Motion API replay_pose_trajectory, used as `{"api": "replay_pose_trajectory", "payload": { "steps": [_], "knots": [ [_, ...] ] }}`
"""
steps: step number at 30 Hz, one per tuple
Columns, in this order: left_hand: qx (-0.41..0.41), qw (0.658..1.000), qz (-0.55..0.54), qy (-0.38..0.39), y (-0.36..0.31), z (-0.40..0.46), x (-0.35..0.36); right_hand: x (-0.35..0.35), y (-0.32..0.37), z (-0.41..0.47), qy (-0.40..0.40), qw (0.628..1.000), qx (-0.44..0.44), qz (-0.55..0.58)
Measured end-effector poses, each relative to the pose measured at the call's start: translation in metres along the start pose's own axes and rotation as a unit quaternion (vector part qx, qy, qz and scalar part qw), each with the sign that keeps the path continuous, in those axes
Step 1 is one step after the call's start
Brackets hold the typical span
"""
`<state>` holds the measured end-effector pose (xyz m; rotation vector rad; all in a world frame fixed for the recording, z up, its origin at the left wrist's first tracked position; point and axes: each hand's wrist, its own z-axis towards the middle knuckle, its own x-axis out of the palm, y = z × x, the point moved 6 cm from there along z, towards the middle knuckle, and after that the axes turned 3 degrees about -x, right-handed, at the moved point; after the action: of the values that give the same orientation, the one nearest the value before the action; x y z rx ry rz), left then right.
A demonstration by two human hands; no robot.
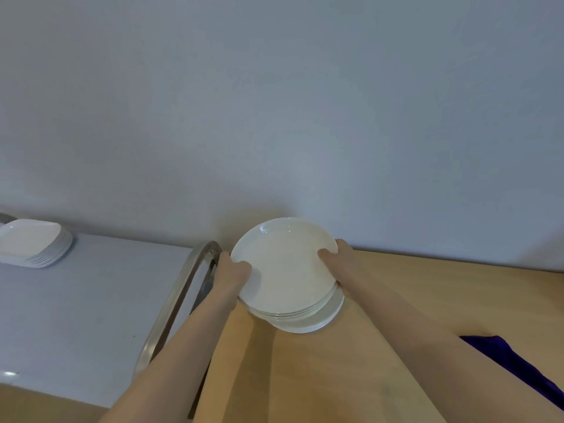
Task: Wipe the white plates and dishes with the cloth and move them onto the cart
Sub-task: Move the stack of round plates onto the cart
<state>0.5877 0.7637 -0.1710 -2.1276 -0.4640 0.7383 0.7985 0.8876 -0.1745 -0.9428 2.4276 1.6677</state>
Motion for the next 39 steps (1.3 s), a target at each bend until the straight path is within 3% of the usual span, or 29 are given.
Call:
{"api": "replay_pose_trajectory", "payload": {
  "steps": [5,10,20,31,39],
  "knots": [
    [0.019,0.998,-0.061,-0.029,0.007,-0.017,-0.036,0.031,0.019,-0.012,0.034,0.998,-0.033,0.028],
    [0.006,0.993,-0.048,-0.110,0.027,-0.035,-0.090,0.076,0.049,-0.035,0.098,0.992,-0.073,0.023],
    [-0.029,0.976,-0.074,-0.202,0.098,-0.050,-0.226,0.214,0.096,-0.085,0.178,0.969,-0.166,-0.039],
    [-0.036,0.976,-0.048,-0.209,0.163,-0.030,-0.389,0.384,0.116,-0.138,0.180,0.977,-0.117,-0.017],
    [-0.073,0.981,-0.028,-0.179,0.201,-0.007,-0.451,0.465,0.112,-0.148,0.180,0.980,-0.078,-0.024]
  ]
}}
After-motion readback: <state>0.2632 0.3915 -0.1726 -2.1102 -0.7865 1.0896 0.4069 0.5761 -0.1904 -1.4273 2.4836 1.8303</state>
